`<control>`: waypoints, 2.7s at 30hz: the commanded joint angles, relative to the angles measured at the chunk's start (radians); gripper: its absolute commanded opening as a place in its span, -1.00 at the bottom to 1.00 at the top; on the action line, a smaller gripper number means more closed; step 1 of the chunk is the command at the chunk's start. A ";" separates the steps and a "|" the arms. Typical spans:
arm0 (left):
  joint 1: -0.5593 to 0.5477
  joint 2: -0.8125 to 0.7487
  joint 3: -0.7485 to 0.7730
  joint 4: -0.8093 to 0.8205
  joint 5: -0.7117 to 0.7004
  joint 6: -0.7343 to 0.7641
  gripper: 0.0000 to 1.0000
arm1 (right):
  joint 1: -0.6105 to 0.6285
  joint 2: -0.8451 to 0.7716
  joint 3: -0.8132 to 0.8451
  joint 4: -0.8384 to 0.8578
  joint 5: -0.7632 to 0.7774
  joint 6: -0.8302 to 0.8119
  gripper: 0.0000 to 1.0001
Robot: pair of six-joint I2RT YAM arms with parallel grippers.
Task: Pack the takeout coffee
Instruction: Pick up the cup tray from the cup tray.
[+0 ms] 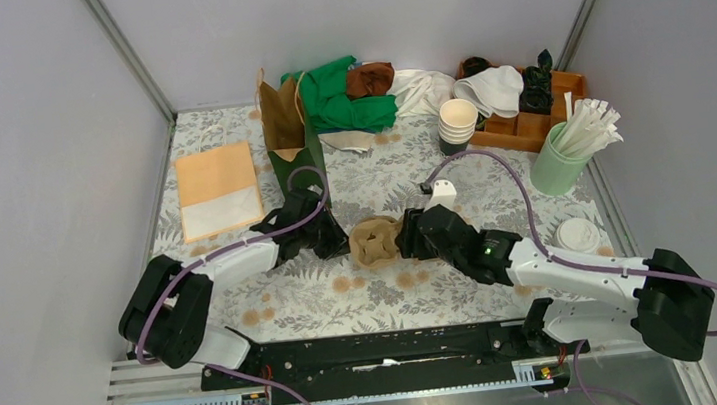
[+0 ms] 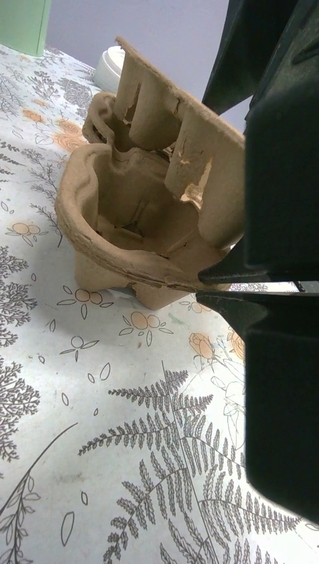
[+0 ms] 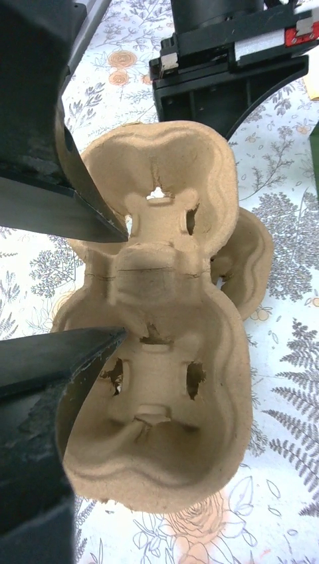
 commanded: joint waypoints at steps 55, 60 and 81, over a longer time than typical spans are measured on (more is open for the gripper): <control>-0.040 -0.102 -0.073 0.082 -0.193 -0.150 -0.98 | -0.054 0.160 0.447 -0.478 0.013 -0.262 0.03; -0.069 -0.082 -0.062 0.153 -0.258 -0.216 -0.97 | -0.057 0.021 0.412 -0.574 0.123 -0.254 0.03; -0.162 0.189 0.237 0.370 -0.286 -0.144 -0.14 | -0.103 -0.192 0.349 -0.572 0.188 -0.321 -0.06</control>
